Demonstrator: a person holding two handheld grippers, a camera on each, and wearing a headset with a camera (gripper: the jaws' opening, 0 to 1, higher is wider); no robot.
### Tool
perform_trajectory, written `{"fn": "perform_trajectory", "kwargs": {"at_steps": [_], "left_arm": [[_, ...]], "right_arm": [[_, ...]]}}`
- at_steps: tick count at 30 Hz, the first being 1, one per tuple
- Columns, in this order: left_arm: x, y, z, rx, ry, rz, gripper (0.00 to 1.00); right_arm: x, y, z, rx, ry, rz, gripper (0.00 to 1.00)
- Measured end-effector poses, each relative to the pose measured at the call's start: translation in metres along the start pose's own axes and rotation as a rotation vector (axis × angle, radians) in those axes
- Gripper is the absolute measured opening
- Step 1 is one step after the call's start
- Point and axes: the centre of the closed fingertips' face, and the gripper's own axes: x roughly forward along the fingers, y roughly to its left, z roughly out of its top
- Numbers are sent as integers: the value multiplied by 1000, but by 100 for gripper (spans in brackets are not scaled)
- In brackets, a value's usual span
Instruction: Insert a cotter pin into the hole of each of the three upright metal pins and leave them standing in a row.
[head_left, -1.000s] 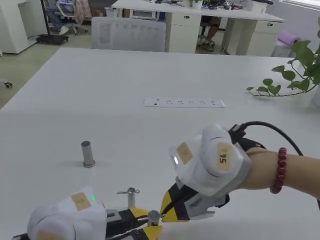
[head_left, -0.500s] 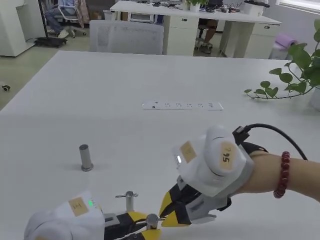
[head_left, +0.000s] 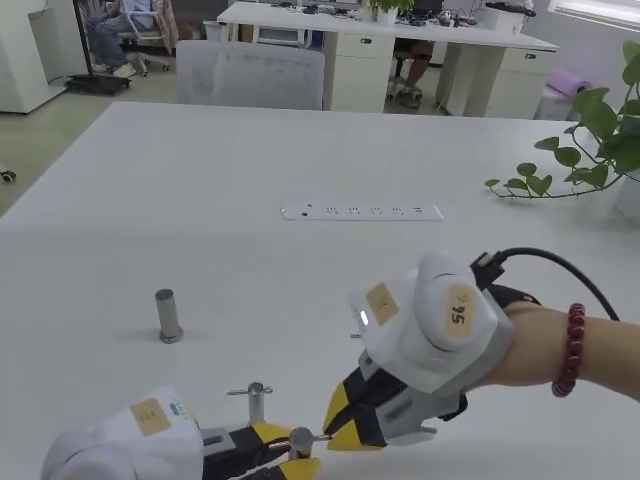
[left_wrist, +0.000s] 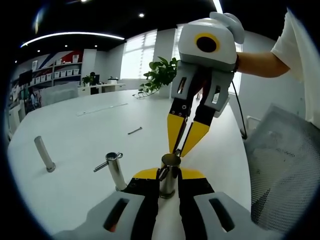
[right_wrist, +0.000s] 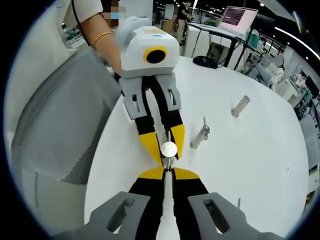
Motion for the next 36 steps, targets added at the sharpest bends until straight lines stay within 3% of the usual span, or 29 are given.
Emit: {"fn": "perform_trajectory", "kwargs": {"at_steps": [12,22,36], "left_arm": [[1,0,0,-28,-17,-9,12],[1,1,-1,-87,-45,-25,13],[1,1,-1,-80,-45,-28,13]], "right_arm": [[1,0,3,-1,-8,-3,5],[3,0,7,-6,-12,-1,5],[6,1,8,11,-17,1,6]]}}
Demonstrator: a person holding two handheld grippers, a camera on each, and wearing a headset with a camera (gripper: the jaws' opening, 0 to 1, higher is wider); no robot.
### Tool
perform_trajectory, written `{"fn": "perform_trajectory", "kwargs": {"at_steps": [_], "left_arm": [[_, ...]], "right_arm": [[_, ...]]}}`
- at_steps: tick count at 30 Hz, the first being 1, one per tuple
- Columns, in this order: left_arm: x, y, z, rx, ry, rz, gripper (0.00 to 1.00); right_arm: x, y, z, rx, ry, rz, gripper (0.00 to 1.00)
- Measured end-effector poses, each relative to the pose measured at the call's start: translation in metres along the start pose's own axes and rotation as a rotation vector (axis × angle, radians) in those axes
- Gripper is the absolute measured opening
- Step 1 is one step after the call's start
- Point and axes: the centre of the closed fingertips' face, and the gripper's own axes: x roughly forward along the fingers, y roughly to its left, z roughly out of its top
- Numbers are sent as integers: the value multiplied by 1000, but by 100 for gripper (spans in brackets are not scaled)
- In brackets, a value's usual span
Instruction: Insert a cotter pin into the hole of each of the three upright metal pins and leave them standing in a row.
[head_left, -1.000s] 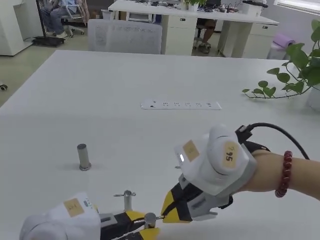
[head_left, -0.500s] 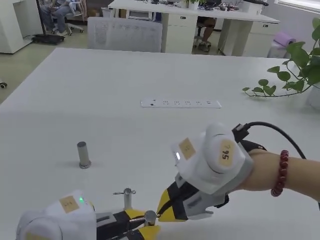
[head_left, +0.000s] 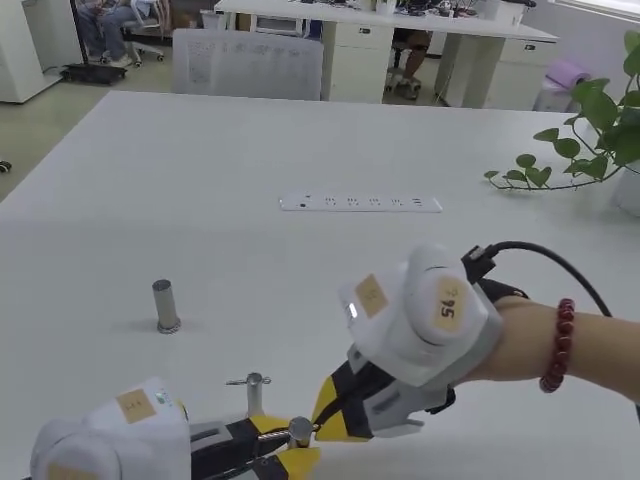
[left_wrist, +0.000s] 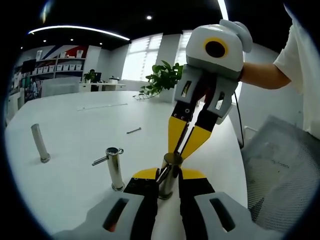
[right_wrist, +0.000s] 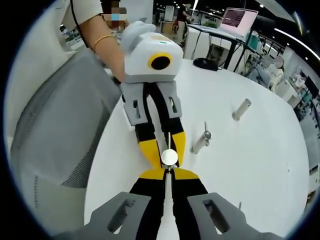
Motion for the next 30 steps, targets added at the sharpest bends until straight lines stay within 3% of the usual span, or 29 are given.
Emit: {"fn": "perform_trajectory", "kwargs": {"at_steps": [11,18,30], "left_arm": [[-1,2,0,2,7,16,15],[-7,2,3,-8,1,8,22],[-21,-7,3,25,11,-7,31]], "right_arm": [[1,3,-2,60,-1,13,13],[-1,2,6,162,-60,10,17],[4,0,13,206,-125,-11,21]]}}
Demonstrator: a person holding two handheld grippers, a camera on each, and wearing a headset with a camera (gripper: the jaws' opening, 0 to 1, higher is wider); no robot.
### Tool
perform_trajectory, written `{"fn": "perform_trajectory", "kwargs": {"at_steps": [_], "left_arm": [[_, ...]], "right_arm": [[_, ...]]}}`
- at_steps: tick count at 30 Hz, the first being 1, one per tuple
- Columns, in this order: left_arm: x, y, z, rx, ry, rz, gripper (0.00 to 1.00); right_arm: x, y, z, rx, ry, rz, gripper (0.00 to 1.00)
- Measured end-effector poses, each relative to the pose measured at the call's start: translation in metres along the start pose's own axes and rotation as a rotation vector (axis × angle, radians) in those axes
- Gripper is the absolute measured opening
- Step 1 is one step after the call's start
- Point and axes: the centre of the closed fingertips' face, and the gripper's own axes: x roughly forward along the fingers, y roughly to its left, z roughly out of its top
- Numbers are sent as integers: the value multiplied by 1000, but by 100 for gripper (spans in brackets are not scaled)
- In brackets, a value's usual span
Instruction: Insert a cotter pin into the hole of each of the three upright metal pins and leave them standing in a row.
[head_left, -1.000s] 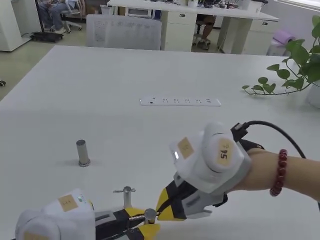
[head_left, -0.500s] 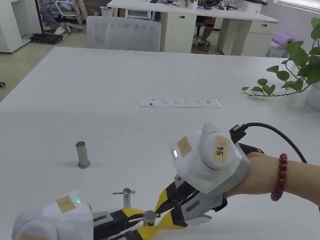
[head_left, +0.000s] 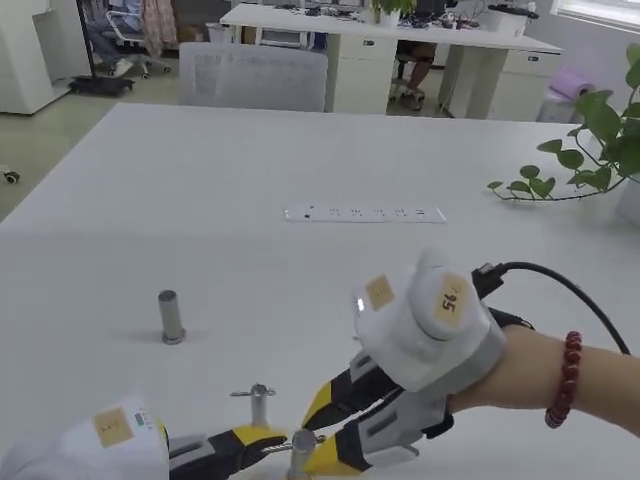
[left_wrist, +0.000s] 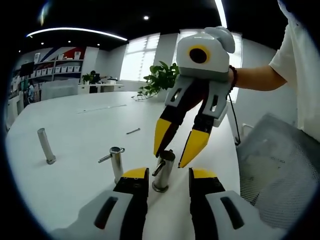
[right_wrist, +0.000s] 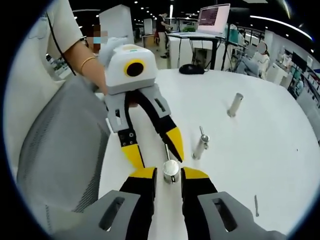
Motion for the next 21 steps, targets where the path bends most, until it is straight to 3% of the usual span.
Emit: {"fn": "perform_trajectory", "kwargs": {"at_steps": [15,21], "left_arm": [[-22,-13,5,35,4,-20,49],[-29,-11,6,9,-4,-4,54]], "right_arm": [[10,-3,3,19,-71,-22,19],[12,-3,0,30,-86,-16,19]]}}
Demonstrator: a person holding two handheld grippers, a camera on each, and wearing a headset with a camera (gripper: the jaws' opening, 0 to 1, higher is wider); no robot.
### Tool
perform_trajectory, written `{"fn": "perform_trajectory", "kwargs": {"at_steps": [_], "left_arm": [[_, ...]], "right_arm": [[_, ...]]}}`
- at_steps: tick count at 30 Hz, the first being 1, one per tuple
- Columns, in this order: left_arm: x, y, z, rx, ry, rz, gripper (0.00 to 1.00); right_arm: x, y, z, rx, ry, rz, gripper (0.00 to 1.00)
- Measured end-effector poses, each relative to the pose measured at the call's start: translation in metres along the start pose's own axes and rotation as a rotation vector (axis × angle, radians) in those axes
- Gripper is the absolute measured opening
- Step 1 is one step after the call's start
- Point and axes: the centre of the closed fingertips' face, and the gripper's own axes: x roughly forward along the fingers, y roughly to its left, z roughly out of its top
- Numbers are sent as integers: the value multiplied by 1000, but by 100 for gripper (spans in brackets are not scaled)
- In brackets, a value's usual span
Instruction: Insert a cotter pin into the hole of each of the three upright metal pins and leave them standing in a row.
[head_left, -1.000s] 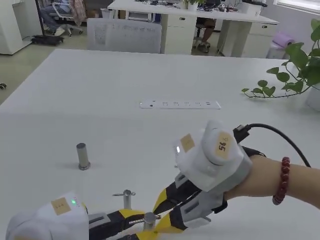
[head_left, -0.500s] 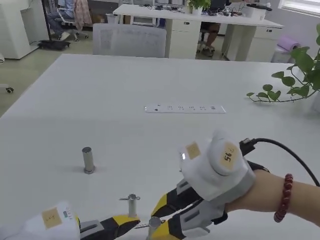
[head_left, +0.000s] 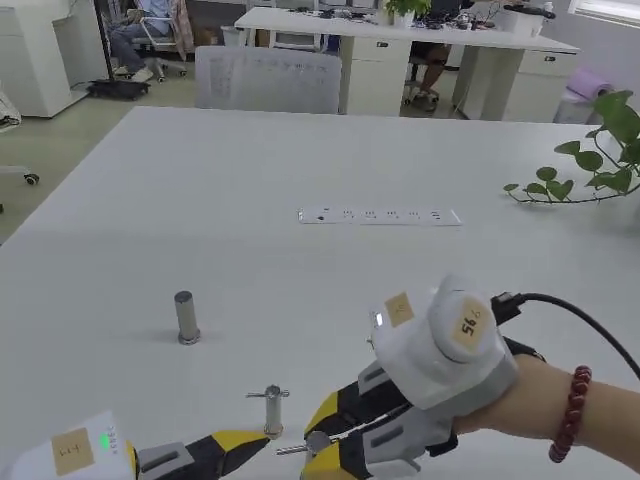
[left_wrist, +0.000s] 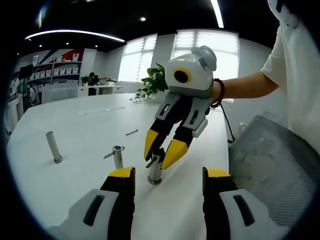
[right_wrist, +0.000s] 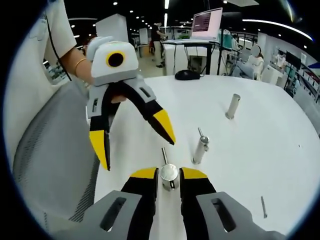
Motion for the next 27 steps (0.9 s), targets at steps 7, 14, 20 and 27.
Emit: {"fn": "perform_trajectory", "kwargs": {"at_steps": [7,14,20,27], "left_arm": [[-8,-1,3,-17,-10,24,58],[-16,3,4,-33,-16,54,59],[-25,5,4,-43,-18,86,59],[-31,3,-3,-34,11,100,59]], "right_arm": [[2,-1,1,2,-30,-11,17],[2,0,2,-24,-60,-26,15],[1,-2,3,-11,-80,-41,14],[1,-2,4,-11,-80,-45,14]]}}
